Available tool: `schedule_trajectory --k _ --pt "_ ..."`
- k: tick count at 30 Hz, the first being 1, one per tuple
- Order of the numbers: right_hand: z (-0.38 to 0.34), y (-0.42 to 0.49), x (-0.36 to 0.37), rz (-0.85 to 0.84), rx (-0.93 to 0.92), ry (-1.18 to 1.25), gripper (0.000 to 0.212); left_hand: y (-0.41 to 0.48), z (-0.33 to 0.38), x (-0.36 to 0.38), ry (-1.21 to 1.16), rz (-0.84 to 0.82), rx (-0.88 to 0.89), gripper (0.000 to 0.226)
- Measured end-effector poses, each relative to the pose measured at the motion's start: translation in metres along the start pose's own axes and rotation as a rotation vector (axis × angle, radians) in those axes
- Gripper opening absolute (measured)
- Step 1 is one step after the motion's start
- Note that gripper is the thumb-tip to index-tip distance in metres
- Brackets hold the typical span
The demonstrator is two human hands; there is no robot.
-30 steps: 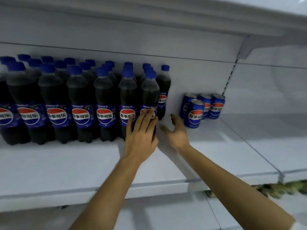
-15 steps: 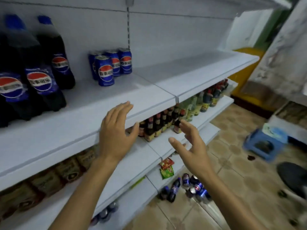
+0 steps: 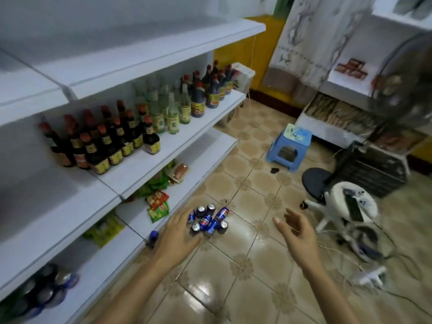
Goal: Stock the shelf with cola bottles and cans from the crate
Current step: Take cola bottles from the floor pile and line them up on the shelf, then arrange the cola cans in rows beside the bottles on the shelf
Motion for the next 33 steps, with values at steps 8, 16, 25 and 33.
schedule_trajectory --k 8,16,25,33 --pt "0.078 0.028 0.000 -0.191 0.159 0.013 0.057 0.019 0.011 0.058 -0.021 -0.070 -0.163 0.054" --pt "0.099 0.082 0.049 -0.391 0.228 -0.023 0.053 0.059 -0.019 0.094 -0.022 -0.192 -0.313 0.058" --pt "0.165 0.225 0.090 -0.519 0.346 -0.233 0.057 0.209 -0.052 0.165 -0.108 -0.375 -0.375 0.057" --pt "0.340 0.326 0.140 -0.505 0.674 -0.292 0.050 0.334 -0.130 0.305 -0.025 -0.585 -0.357 0.055"
Point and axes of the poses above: each hand's wrist, its own y-axis towards the middle knuckle, its own x-axis out of the palm, z = x × y, the point moved 10 cm from there along y, towards the middle knuckle, and after that the axes turned 3 degrees about -z, right-handed, at the moved point
